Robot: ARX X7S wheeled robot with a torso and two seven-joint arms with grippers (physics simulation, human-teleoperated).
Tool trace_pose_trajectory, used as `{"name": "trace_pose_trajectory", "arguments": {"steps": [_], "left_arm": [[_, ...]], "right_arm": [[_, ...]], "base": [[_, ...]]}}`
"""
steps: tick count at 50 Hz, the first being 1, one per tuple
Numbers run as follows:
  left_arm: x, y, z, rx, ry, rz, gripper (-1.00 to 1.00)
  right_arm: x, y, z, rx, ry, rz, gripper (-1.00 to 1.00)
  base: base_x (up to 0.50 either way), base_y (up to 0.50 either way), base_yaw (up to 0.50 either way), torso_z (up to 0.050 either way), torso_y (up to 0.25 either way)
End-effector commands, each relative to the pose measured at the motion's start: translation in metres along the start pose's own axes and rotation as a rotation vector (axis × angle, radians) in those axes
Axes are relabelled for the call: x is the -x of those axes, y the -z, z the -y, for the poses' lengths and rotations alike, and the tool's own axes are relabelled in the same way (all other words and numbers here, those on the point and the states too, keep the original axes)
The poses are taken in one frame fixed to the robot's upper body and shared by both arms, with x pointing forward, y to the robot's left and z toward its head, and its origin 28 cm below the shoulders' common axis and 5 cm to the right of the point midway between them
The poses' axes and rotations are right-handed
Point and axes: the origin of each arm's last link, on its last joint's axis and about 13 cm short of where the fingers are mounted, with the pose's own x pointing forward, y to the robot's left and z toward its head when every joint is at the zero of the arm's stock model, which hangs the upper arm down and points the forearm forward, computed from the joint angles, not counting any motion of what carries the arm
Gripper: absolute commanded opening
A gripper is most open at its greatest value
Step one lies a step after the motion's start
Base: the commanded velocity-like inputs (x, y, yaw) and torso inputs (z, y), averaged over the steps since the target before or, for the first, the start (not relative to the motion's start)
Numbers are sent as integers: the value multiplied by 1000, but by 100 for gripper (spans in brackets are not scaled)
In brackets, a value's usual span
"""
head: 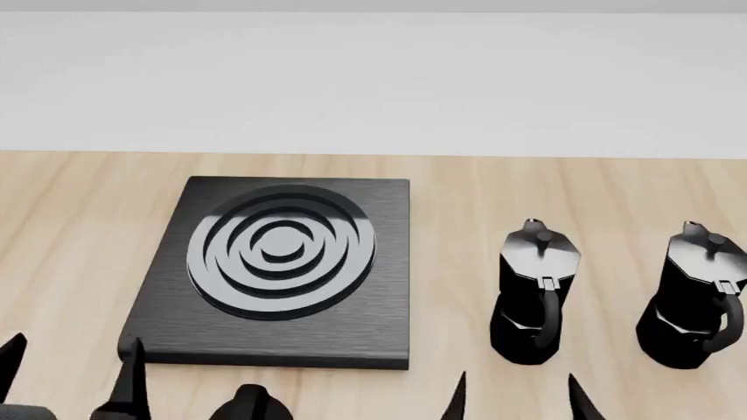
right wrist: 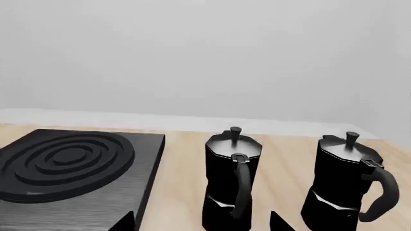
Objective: Put the right moka pot on the stove.
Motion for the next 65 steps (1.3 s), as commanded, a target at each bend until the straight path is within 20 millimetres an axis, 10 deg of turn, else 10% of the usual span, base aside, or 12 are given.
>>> {"name": "trace_pose_trajectory", "arguments": {"steps": [1,10,65], "left_arm": [[8,-45,2,-29,31,63,100],[12,-70,4,-29,49,107,100],[14,-69,3,-30,34,141,100]], "right_arm": [[3,-29,4,19,-5,33,100],[5,-36,5,11,-3,35,100],[3,-41,7,26,9,39,100]], "base": [[0,0,0,0,0],[0,0,0,0,0],[0,0,0,0,-38]]}}
